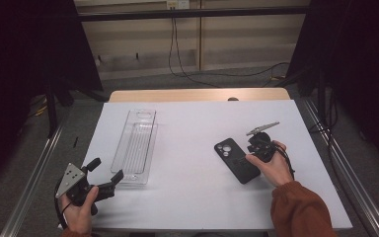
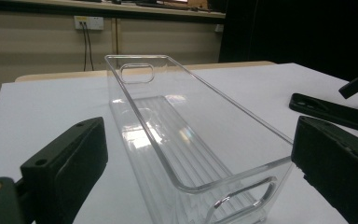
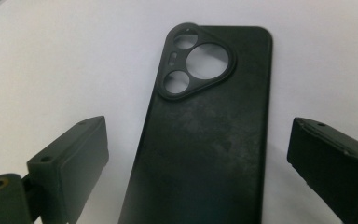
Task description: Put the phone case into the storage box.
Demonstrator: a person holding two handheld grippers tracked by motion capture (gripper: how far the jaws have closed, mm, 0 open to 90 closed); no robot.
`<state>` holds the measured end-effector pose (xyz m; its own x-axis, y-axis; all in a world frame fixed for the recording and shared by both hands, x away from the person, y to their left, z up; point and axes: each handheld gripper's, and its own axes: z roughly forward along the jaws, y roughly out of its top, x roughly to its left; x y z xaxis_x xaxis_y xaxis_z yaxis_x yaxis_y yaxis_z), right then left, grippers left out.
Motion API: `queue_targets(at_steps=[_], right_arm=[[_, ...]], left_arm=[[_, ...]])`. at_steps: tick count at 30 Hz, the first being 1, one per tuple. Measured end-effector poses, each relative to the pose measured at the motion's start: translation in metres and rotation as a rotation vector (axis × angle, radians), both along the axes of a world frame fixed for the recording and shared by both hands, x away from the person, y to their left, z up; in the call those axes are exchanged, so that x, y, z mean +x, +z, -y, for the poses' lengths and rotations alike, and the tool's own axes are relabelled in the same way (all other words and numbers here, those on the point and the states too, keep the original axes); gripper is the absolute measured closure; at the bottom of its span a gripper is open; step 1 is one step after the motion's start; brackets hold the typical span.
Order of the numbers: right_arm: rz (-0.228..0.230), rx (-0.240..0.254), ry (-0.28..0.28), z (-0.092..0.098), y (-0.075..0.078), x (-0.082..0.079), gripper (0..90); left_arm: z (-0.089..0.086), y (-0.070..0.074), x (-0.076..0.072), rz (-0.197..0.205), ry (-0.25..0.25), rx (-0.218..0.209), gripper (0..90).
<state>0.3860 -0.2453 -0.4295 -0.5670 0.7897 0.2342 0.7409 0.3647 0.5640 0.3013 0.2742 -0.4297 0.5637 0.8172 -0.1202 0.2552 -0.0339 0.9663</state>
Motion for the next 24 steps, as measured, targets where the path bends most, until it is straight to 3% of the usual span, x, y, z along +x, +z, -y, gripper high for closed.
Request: queue_targets(at_steps=[2,7,12,24], right_arm=[[-0.033,-0.025,0.023,-0.003,-0.004,0.004,4.8],[-0.039,-0.041,0.029,-0.004,-0.006,0.012,4.5],[-0.08,-0.074,0.033,-0.006,-0.011,0.019,5.2],[-0.093,-0.142,0.034,-0.019,-0.013,0.021,3.3]], left_arm=[[0.0,0.0,0.0,-0.003,-0.001,0.009,3.6],[0.001,0.0,0.0,0.0,-0.001,0.003,3.7],[0.001,0.0,0.001,-0.002,0.002,-0.004,3.6],[0.0,0.0,0.001,-0.001,-0.003,0.004,3.6]])
